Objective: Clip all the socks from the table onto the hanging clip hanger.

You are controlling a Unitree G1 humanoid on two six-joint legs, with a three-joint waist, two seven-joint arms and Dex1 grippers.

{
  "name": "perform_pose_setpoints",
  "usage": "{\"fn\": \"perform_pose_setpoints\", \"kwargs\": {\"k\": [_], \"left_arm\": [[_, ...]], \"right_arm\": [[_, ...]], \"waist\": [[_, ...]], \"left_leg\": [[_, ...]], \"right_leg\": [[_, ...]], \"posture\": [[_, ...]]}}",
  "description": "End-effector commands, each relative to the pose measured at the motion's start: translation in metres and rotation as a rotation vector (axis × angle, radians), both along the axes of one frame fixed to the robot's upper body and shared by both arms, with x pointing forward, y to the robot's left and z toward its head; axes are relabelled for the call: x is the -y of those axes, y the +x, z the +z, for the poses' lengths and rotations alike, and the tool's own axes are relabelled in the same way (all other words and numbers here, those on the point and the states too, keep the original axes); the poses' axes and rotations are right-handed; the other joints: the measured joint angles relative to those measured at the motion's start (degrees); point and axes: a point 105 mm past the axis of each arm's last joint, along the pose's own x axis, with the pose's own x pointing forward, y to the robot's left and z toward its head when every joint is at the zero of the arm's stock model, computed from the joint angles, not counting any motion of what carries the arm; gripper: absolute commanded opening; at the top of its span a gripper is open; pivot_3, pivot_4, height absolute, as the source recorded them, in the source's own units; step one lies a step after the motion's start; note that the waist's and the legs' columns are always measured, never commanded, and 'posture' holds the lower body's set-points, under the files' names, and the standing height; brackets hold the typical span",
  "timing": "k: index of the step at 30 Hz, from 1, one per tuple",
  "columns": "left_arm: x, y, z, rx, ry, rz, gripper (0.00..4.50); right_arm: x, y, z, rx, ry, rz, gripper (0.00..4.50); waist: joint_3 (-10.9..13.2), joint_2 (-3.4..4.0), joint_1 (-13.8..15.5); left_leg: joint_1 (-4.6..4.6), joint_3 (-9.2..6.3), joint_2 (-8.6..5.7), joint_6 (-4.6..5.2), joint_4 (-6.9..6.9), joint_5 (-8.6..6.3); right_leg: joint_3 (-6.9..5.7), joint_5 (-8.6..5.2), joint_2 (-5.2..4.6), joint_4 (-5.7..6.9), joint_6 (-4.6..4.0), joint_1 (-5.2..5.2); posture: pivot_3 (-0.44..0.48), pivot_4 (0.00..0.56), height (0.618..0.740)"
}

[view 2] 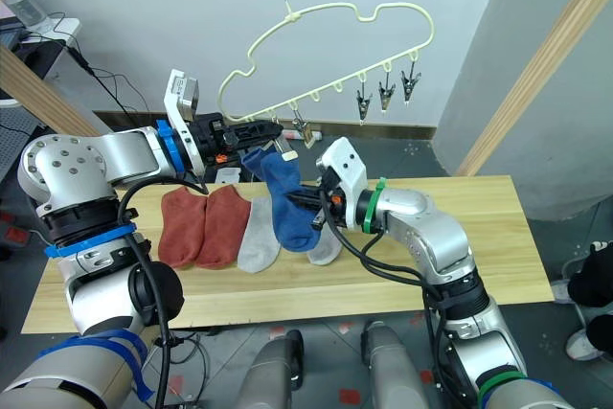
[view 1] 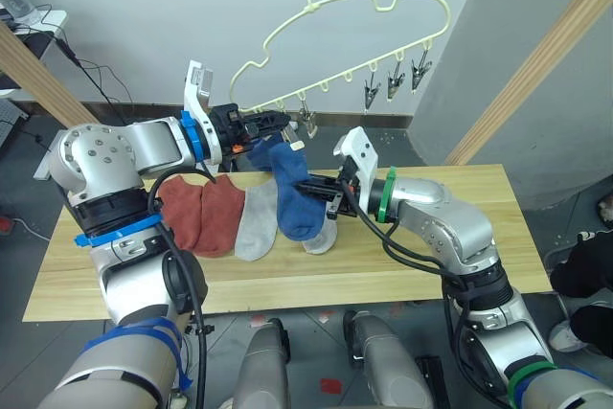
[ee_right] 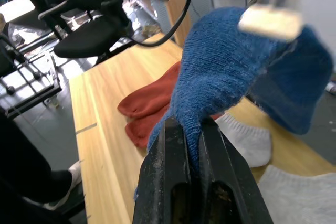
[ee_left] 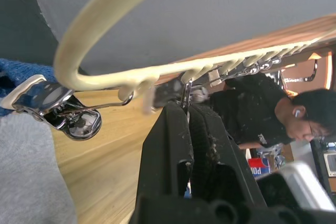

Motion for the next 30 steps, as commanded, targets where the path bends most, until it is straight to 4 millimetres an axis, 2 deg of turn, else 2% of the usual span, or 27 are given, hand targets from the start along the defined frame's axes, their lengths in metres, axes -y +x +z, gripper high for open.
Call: {"fn": "perform_pose_setpoints", "kwargs": {"k": [1, 9, 14, 19, 24, 28, 30], "left_arm": [[0.001, -0.004, 0.000, 0.010, 0.018, -0.018, 0.00], [0.001, -0.006, 0.003, 0.063, 0.021, -0.036, 0.00], [0.001, -0.010, 0.008, 0.068, -0.008, -0.054, 1.62], [-0.003, -0.011, 0.009, 0.074, 0.003, -0.043, 2.95], [-0.016, -0.021, 0.013, 0.145, 0.098, -0.027, 4.41], [-0.027, -0.024, 0.005, 0.187, 0.240, 0.034, 4.50], [-0.031, -0.026, 0.002, 0.259, 0.331, 0.071, 4.50]], "right_arm": [[0.000, 0.001, 0.019, 0.014, 0.060, 0.012, 0.06], [0.000, 0.002, 0.025, 0.006, 0.071, 0.015, 0.06], [-0.001, 0.002, 0.021, 0.005, 0.058, 0.014, 0.00], [-0.005, 0.005, 0.019, 0.007, 0.053, 0.011, 0.00], [-0.009, 0.016, 0.012, 0.024, 0.025, -0.023, 0.00], [-0.013, 0.021, 0.010, 0.023, 0.030, -0.025, 1.05], [-0.014, 0.023, 0.010, 0.035, 0.031, -0.023, 1.79]], "waist": [[0.0, 0.00, 0.0], [0.0, 0.00, 0.0], [0.0, 0.00, 0.0], [0.0, 0.00, 0.0], [0.0, 0.00, -0.1], [0.0, 0.00, 0.2], [0.0, 0.00, 0.5]], "left_leg": [[0.00, 0.01, 0.00, 0.00, 0.00, 0.00], [-0.14, 0.01, 0.00, 0.00, 0.00, 0.00], [-0.24, 0.02, 0.00, 0.00, 0.00, 0.00], [-0.25, 0.02, 0.00, 0.00, 0.00, 0.00], [-0.25, 0.03, 0.01, 0.00, -0.01, 0.00], [-0.25, 0.02, 0.02, 0.00, -0.05, 0.00], [-0.25, 0.03, 0.00, 0.00, -0.05, 0.00]], "right_leg": [[0.01, 0.00, 0.00, -0.01, 0.00, 0.00], [0.00, 0.00, -0.01, -0.01, 0.00, -0.14], [0.01, 0.00, -0.01, 0.00, 0.00, -0.25], [0.01, 0.00, -0.01, 0.00, 0.00, -0.26], [0.03, 0.00, 0.00, 0.03, 0.00, -0.30], [0.01, 0.00, -0.01, 0.02, -0.01, -0.30], [0.02, 0.00, -0.03, 0.00, -0.01, -0.30]], "posture": [[-0.030, 0.299, 0.740], [-0.030, 0.300, 0.740], [-0.022, 0.301, 0.740], [-0.013, 0.301, 0.740], [-0.012, 0.300, 0.740], [0.010, 0.296, 0.740], [0.023, 0.293, 0.740]]}}
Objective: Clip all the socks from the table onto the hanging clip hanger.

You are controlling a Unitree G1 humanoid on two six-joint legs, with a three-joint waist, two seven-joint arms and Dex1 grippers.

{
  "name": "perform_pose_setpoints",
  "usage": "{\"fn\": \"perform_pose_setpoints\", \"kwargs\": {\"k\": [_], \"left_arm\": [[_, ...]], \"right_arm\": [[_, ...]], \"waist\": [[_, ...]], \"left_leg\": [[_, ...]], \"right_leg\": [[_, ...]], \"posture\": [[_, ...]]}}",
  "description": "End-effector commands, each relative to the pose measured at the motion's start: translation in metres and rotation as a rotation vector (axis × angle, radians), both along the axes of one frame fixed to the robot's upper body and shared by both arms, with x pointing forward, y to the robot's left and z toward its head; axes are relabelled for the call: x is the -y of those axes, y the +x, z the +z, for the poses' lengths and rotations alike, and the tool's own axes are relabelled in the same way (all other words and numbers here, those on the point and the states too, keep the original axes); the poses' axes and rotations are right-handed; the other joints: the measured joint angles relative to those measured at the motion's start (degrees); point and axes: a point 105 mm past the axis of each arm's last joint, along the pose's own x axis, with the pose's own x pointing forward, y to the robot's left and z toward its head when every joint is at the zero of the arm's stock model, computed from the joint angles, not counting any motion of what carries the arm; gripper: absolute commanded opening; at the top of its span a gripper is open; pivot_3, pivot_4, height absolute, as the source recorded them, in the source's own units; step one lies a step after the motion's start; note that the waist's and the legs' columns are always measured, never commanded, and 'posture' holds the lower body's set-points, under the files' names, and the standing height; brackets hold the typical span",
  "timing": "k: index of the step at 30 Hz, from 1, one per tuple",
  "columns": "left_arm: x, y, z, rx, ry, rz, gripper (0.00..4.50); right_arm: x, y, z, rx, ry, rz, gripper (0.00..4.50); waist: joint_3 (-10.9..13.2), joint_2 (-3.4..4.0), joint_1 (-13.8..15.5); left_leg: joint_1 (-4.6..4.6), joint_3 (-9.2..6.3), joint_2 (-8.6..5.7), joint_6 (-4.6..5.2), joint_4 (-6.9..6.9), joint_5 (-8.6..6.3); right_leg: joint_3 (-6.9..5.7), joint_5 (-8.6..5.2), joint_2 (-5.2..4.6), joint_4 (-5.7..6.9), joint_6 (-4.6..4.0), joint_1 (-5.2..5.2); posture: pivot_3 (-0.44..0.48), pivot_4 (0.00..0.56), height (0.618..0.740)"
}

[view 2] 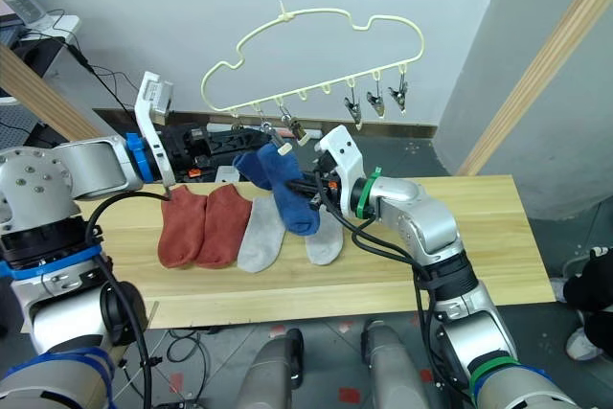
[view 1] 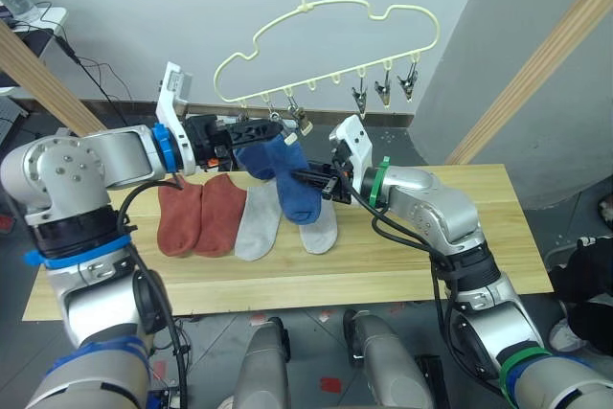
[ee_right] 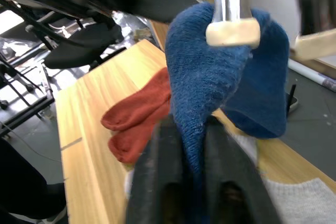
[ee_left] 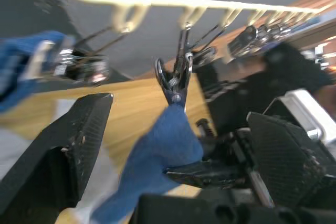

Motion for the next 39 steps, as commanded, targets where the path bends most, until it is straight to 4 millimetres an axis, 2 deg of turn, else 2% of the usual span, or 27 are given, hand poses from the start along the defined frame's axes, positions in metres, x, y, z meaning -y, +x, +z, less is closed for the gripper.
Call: {"fn": "perform_pose_setpoints", "kwargs": {"k": [1, 4, 7, 8, 12, 16, 21, 24, 27, 31, 39], "left_arm": [[0.001, -0.006, 0.004, 0.166, 0.145, 0.012, 4.50], [0.003, -0.009, -0.003, 0.228, 0.197, 0.015, 4.50], [0.008, -0.007, -0.009, 0.286, 0.194, 0.060, 4.50], [0.010, -0.005, -0.011, 0.301, 0.191, 0.080, 4.50], [0.015, -0.003, -0.017, 0.364, 0.191, 0.133, 4.50], [0.023, -0.005, -0.025, 0.507, 0.250, 0.152, 4.50], [0.034, -0.003, -0.019, 0.646, 0.222, 0.185, 4.50], [0.038, 0.007, -0.016, 0.699, 0.195, 0.227, 3.90], [0.048, 0.014, -0.017, 0.731, 0.199, 0.207, 2.98], [0.055, 0.023, -0.018, 0.757, 0.211, 0.192, 2.98], [0.051, 0.042, -0.016, 0.816, 0.279, 0.208, 2.98]], "right_arm": [[-0.004, -0.002, 0.015, 0.071, 0.026, 0.026, 2.12], [0.003, -0.005, 0.012, 0.080, 0.013, 0.032, 3.22], [0.020, -0.014, 0.008, 0.094, -0.018, 0.010, 4.33], [0.026, -0.016, 0.009, 0.105, -0.026, -0.010, 4.47], [0.042, -0.027, 0.019, 0.149, -0.021, -0.048, 4.47], [0.058, -0.036, 0.036, 0.246, 0.033, -0.140, 4.47], [0.067, -0.042, 0.046, 0.322, 0.067, -0.220, 4.47], [0.069, -0.041, 0.052, 0.337, 0.101, -0.263, 4.50], [0.069, -0.039, 0.055, 0.352, 0.102, -0.279, 4.50], [0.070, -0.038, 0.059, 0.361, 0.112, -0.287, 4.50], [0.070, -0.036, 0.061, 0.365, 0.117, -0.301, 4.50]], "waist": [[0.0, 0.00, 0.2], [0.0, 0.00, 0.9], [0.0, -0.01, 1.7], [0.0, -0.01, 2.0], [0.0, -0.04, 2.1], [0.0, -0.07, 1.8], [-0.1, -0.12, 1.4], [-0.1, -0.13, 1.4], [-0.1, -0.15, 1.3], [-0.1, -0.15, 1.2], [-0.1, -0.15, 1.1]], "left_leg": [[0.00, 0.01, -0.01, 0.00, 0.00, 0.00], [0.00, 0.02, -0.01, 0.00, -0.01, 0.00], [-0.03, -0.04, -0.01, 0.00, -0.01, 0.00], [-0.05, -0.04, -0.03, 0.00, -0.01, 0.00], [-0.09, 0.01, -0.08, 0.01, 0.07, 0.00], [-0.04, -0.02, -0.01, 0.01, 0.03, 0.00], [-0.06, 0.00, -0.03, 0.01, 0.08, 0.00], [-0.04, 0.04, -0.04, 0.02, 0.11, 0.01], [-0.05, 0.03, -0.04, 0.04, 0.15, 0.01], [-0.08, 0.04, -0.06, 0.05, 0.15, 0.00], [-0.07, 0.03, -0.04, 0.05, 0.16, 0.01]], "right_leg": [[0.01, 0.00, -0.02, 0.00, 0.00, 0.00], [0.00, 0.00, -0.05, -0.03, -0.01, 0.00], [-0.06, 0.00, -0.04, -0.04, -0.01, 0.01], [-0.06, 0.00, -0.05, -0.06, -0.01, 0.01], [0.00, 0.00, -0.10, -0.08, 0.00, 0.02], [-0.02, 0.00, -0.04, -0.04, 0.00, 0.02], [0.00, 0.00, -0.05, -0.03, 0.00, 0.03], [0.02, 0.00, -0.04, -0.01, 0.00, 0.04], [0.01, 0.01, -0.02, -0.01, 0.01, 0.05], [0.02, 0.01, -0.02, -0.03, 0.01, 0.04], [0.01, 0.01, 0.00, -0.01, 0.01, 0.05]], "posture": [[0.023, 0.293, 0.740], [0.036, 0.290, 0.740], [0.036, 0.286, 0.740], [0.032, 0.285, 0.740], [0.029, 0.282, 0.740], [0.003, 0.274, 0.740], [-0.010, 0.271, 0.740], [-0.025, 0.267, 0.740], [-0.036, 0.270, 0.740], [-0.047, 0.274, 0.740], [-0.054, 0.279, 0.740]]}}
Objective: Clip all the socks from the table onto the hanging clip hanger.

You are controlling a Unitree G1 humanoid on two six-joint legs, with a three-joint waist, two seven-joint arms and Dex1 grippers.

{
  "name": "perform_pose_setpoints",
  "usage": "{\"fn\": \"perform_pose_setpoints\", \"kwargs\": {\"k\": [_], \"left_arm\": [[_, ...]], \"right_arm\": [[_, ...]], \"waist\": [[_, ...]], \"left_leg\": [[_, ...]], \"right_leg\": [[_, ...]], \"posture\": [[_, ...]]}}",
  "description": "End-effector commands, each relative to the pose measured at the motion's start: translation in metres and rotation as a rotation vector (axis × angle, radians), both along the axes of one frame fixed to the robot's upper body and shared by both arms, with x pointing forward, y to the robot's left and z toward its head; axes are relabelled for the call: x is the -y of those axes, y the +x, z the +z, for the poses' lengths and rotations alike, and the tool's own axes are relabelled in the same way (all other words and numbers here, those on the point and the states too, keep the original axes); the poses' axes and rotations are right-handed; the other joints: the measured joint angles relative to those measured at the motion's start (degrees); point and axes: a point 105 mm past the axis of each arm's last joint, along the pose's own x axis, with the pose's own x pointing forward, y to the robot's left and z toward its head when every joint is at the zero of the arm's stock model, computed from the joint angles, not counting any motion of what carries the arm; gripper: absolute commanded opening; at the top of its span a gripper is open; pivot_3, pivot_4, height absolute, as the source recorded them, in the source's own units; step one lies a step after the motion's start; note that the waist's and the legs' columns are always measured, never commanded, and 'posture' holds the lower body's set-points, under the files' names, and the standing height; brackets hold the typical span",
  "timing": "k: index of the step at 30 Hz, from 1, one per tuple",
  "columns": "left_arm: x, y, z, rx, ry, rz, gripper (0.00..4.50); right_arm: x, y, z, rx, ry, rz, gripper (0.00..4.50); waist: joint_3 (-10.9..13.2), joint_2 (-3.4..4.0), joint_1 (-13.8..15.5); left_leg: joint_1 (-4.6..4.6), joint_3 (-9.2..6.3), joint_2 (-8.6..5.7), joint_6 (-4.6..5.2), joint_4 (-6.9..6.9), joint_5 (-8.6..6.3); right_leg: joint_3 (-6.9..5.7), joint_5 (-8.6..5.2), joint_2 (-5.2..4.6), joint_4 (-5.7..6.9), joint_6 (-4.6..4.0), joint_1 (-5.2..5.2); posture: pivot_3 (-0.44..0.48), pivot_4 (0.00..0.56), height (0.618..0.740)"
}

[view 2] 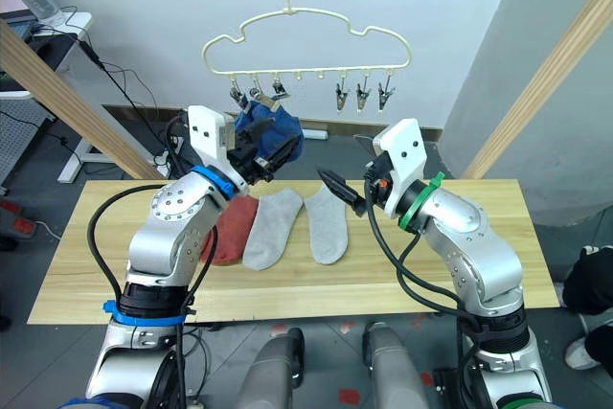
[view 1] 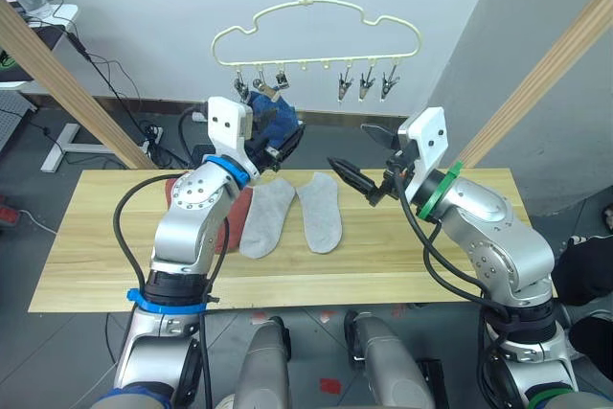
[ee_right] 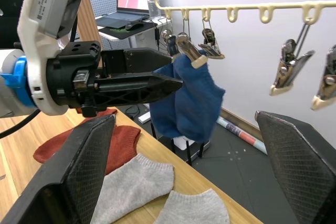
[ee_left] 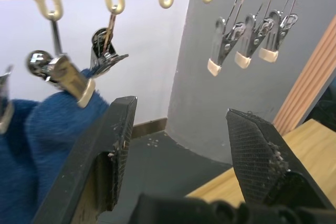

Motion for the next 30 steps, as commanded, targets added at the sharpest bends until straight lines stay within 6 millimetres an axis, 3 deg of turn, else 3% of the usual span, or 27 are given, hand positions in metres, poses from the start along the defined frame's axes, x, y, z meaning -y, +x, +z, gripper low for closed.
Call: {"fn": "perform_pose_setpoints", "kwargs": {"k": [1, 10, 30], "left_arm": [[0.002, 0.008, 0.014, 0.096, 0.055, 0.003, 2.98], [-0.007, 0.033, 0.020, 0.185, 0.154, 0.057, 2.98], [-0.001, 0.067, 0.031, 0.208, 0.140, 0.108, 2.98]], "right_arm": [[-0.001, -0.006, 0.018, 0.080, 0.030, 0.003, 4.50], [-0.003, -0.004, 0.021, 0.089, 0.037, -0.002, 4.50], [-0.002, -0.002, 0.020, 0.076, 0.043, -0.027, 4.50]], "waist": [[0.0, 0.00, 0.0], [0.0, 0.00, 0.0], [0.0, 0.00, -0.2]], "left_leg": [[0.00, -0.01, 0.00, 0.00, 0.01, 0.00], [-0.01, 0.00, 0.00, 0.01, 0.03, 0.00], [-0.03, 0.02, -0.01, 0.02, 0.10, -0.01]], "right_leg": [[-0.02, 0.00, 0.00, 0.01, 0.00, 0.00], [-0.01, 0.00, 0.01, 0.01, 0.00, 0.01], [-0.01, 0.01, 0.01, 0.04, 0.02, 0.01]], "posture": [[-0.055, 0.281, 0.740], [-0.064, 0.282, 0.740], [-0.086, 0.283, 0.740]]}}
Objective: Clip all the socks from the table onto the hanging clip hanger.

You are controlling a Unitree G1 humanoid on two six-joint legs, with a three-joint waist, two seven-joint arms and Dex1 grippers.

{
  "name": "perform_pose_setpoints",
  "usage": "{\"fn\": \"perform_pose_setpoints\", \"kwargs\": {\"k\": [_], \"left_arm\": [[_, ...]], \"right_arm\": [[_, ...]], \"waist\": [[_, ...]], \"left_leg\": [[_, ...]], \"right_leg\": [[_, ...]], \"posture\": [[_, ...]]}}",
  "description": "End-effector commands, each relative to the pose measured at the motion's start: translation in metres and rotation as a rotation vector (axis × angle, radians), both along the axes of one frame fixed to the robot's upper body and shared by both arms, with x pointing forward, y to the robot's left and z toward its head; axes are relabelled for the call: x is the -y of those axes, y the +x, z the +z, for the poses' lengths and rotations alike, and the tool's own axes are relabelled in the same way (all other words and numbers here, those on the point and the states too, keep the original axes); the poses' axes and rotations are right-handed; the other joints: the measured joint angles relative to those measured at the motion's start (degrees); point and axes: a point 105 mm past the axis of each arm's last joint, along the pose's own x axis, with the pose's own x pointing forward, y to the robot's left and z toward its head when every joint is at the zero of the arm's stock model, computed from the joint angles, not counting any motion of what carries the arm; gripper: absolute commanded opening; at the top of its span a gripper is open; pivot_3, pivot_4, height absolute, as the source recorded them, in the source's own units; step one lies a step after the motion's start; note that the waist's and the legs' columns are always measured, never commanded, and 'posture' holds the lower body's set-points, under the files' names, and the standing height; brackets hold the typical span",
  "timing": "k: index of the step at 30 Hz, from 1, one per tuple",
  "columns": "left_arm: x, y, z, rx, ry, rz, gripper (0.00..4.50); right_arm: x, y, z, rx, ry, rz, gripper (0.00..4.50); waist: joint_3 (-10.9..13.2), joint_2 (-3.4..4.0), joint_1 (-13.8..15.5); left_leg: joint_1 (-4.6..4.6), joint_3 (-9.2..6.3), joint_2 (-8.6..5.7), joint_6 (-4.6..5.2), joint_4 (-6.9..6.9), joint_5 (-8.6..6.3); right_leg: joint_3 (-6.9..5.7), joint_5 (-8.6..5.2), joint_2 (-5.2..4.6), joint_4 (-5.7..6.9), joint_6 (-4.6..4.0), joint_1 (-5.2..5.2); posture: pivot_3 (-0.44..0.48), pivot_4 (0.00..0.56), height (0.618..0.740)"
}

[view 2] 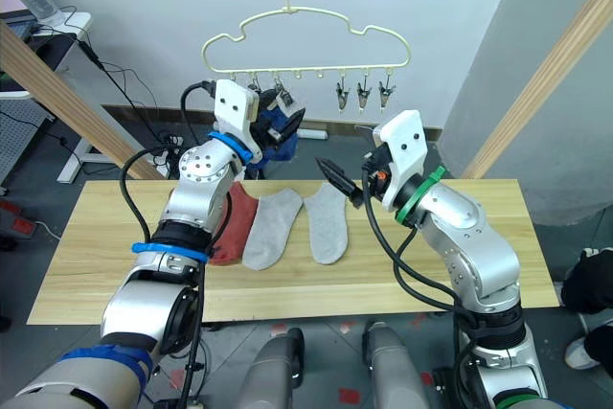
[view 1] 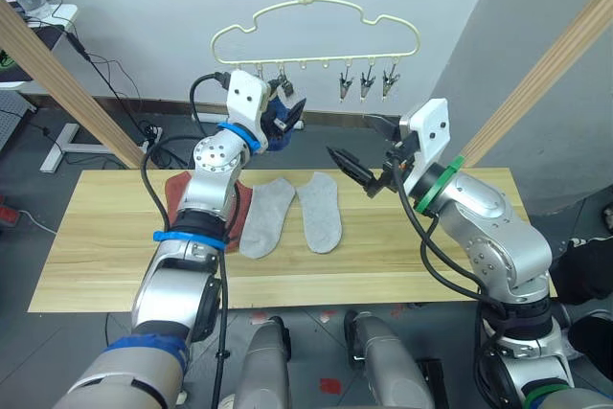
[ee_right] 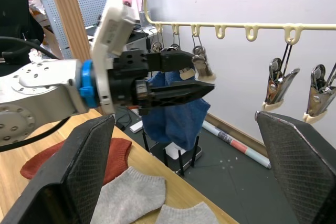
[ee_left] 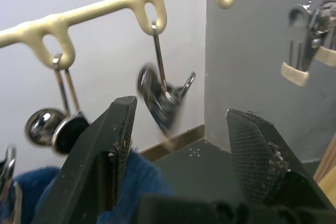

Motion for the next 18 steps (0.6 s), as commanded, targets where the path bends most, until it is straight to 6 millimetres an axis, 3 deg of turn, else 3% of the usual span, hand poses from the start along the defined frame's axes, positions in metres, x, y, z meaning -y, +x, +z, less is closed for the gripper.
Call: {"fn": "perform_pose_setpoints", "kwargs": {"k": [1, 18], "left_arm": [[0.0001, 0.0010, 0.0170, 0.069, 0.002, 0.012, 2.98], [0.0033, 0.0037, 0.0185, 0.043, -0.083, 0.008, 2.98]], "right_arm": [[-0.0007, -0.0060, 0.0099, 0.045, 0.011, 0.009, 4.50], [-0.0003, -0.0060, 0.0075, 0.039, 0.009, -0.001, 4.50]], "waist": [[0.0, 0.00, 0.0], [0.0, 0.00, -0.7]], "left_leg": [[0.00, 0.00, 0.00, 0.00, 0.00, 0.00], [0.00, -0.01, 0.01, 0.00, 0.01, 0.00]], "right_leg": [[0.00, 0.00, 0.00, 0.00, 0.00, 0.00], [-0.01, 0.00, 0.00, 0.02, 0.00, 0.00]], "posture": [[-0.086, 0.283, 0.740], [-0.088, 0.287, 0.740]]}}
